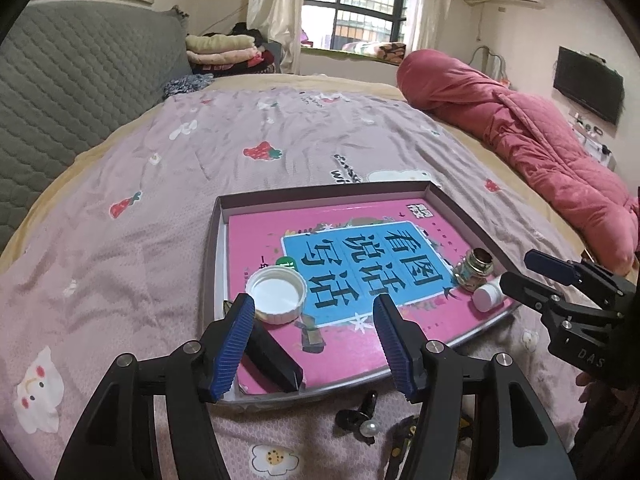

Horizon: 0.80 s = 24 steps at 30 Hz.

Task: Organize rigid objects
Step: 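Pull both open tools back from the tray toward the remaining objects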

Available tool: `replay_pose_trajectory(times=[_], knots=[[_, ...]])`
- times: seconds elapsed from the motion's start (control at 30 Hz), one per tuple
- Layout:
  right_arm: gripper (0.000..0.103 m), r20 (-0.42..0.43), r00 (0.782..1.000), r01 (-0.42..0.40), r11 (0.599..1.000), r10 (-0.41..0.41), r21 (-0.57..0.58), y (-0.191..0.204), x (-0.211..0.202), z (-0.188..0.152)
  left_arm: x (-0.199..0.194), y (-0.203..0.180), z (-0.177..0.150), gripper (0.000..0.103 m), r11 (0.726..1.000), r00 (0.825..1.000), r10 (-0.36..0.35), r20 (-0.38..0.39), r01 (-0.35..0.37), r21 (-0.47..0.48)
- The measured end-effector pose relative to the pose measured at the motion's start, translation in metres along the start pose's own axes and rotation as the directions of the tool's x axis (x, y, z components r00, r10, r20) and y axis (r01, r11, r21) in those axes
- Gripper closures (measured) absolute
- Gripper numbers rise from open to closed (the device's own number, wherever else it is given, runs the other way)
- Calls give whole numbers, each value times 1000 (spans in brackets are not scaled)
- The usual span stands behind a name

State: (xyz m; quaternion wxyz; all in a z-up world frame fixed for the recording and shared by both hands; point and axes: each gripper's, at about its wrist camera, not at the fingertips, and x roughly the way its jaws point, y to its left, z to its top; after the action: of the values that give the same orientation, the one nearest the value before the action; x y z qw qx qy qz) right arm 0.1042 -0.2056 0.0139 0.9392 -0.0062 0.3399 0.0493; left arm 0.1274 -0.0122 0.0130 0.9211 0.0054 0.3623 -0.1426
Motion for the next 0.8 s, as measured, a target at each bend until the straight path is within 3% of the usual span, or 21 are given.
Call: replay_pose_trajectory(times=[0.13,0.33,0.63,0.8], knots=[[50,-13,1000,1,1000,-1,1,0,-3,-4,-4,1,-3,39,1000,1000,-14,0,14,-6],[50,-51,998,-30,1000,30,-1,2,-8,-11,-4,15,-7,39,995,998,-55,-32,52,-87],[50,-99,993,-63,998,63,1,16,-19,-19,-20,-2,-19,39,999,998,-40,-39,39,-28],[50,-105,993,-62,998,61,-6,20,-26,-23,-26,-14,-31,39,997,994,-77,-81,75,-29]])
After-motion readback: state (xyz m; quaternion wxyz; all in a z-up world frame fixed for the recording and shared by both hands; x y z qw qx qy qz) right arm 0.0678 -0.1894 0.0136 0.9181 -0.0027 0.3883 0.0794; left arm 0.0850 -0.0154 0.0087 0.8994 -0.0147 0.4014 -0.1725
